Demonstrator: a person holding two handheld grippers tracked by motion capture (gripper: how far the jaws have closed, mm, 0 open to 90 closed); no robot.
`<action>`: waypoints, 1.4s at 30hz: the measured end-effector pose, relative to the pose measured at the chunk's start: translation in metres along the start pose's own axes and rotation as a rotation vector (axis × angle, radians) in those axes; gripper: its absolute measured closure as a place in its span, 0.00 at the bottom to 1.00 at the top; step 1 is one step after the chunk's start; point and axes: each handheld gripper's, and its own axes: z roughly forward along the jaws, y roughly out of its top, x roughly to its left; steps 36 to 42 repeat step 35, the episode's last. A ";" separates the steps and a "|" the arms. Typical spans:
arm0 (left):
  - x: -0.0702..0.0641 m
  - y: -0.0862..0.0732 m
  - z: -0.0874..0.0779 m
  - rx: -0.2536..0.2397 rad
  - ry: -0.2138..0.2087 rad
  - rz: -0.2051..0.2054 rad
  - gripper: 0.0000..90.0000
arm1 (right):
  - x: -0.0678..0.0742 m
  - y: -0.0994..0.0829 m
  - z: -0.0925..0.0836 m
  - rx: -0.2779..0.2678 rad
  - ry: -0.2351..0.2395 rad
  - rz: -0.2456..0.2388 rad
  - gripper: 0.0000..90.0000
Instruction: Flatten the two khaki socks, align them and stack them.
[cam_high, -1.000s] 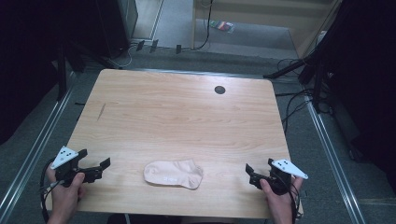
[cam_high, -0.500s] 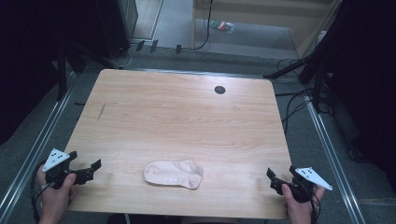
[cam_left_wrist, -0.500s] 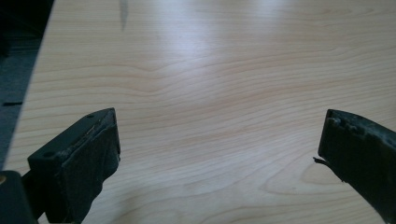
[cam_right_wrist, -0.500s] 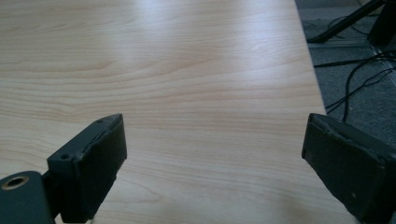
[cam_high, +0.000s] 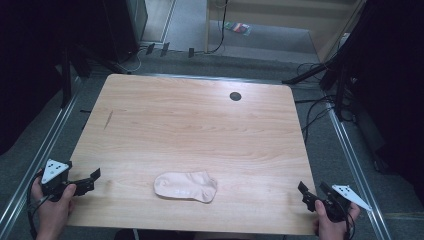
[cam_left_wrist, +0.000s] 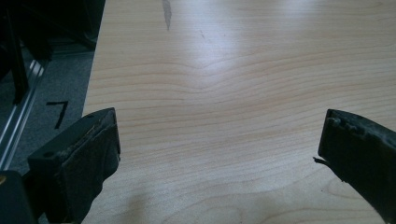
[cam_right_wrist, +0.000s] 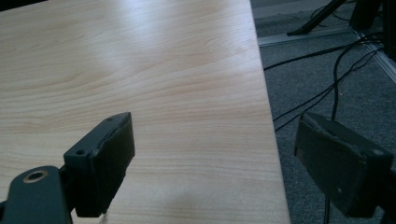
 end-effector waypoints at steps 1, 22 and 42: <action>0.001 0.000 0.001 0.003 -0.007 -0.009 0.00 | 0.001 0.000 0.001 0.002 0.003 -0.009 0.14; -0.002 0.002 0.009 0.062 -0.020 0.017 0.00 | 0.015 0.003 0.012 0.059 -0.008 -0.116 0.14; -0.002 0.003 0.011 0.068 -0.018 0.011 0.00 | 0.021 0.005 0.018 0.073 -0.008 -0.144 0.14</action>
